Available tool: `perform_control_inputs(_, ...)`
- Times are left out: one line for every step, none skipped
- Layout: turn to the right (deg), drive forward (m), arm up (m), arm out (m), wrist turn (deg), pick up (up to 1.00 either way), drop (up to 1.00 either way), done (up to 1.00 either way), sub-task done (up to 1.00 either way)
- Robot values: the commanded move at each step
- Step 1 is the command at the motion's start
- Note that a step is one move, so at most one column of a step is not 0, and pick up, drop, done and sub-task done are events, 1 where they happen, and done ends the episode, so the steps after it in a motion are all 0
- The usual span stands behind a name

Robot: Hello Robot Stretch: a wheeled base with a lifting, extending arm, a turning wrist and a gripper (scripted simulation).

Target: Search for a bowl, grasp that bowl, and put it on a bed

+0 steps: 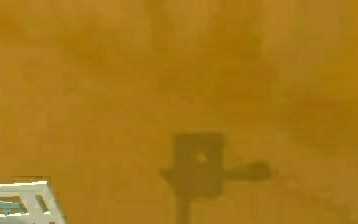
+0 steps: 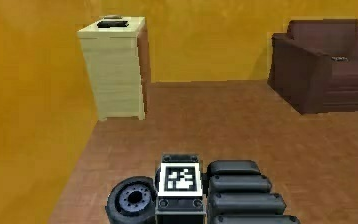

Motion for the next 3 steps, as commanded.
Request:
perform_control_inputs(45.0, 0.00, 0.00, 0.00, 0.0, 0.00, 0.00, 0.00, 0.00)
perform_control_inputs(45.0, 0.00, 0.00, 0.00, 0.0, 0.00, 0.00, 0.00, 0.00)
perform_control_inputs(45.0, 0.00, 0.00, 0.00, 0.0, 0.00, 0.00, 0.00, 0.00)
